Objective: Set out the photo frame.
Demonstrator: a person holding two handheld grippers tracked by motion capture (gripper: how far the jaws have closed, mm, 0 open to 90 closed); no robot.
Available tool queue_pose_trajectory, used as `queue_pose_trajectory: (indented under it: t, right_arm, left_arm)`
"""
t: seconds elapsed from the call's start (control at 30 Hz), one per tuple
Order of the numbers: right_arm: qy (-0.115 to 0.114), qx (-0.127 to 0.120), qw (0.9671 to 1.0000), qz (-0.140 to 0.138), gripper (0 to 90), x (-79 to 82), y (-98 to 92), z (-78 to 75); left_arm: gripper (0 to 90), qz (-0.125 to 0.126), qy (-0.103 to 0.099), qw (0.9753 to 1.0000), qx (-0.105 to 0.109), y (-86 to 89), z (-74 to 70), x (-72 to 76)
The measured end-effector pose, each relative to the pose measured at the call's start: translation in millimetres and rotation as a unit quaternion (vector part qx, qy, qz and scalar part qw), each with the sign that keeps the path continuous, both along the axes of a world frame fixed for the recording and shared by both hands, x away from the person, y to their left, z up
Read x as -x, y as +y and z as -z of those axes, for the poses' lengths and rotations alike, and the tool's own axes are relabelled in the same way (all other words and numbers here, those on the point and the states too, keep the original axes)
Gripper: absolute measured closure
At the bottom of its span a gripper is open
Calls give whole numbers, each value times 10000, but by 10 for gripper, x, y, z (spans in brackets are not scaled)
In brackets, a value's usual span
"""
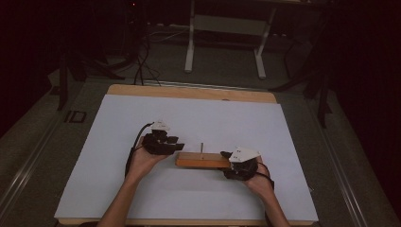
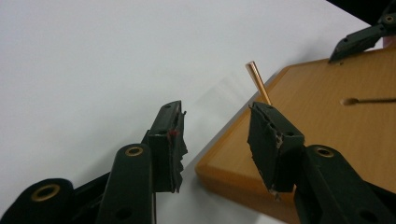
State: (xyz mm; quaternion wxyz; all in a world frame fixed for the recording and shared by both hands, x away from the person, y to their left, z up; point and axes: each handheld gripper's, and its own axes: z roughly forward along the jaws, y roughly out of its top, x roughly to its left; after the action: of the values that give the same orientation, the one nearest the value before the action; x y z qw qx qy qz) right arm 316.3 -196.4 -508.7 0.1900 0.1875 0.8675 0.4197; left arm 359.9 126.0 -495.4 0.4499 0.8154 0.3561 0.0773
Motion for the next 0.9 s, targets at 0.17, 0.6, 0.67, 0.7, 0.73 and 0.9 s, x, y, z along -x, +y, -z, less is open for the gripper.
queue_pose_trajectory:
  t: [0.17, 0.6, 0.67, 0.7, 0.73, 0.9]
  right_arm:
    - [25, 1, 10000, 5, 493, -3, 0, -4]
    - [89, -34, 10000, -15, 503, -21, -10, -18]
    - [96, -36, 9999, -16, 503, -23, -11, -19]
    - [98, -35, 9999, -14, 503, -24, -11, -20]
    - [106, -34, 9999, -11, 504, -25, -12, -21]
    - [163, -65, 9998, -13, 504, -38, -16, -27]
  left_arm:
    - [535, -143, -227, 9996, -20, 101, 7, 145]
    - [515, -353, -357, 9987, -59, 387, 113, 388]
    - [513, -334, -419, 9985, -74, 390, 120, 415]
    - [513, -292, -450, 9985, -107, 385, 122, 428]
    - [514, -253, -483, 9984, -135, 375, 126, 442]
    - [505, -32, -613, 9976, -305, 286, 146, 516]
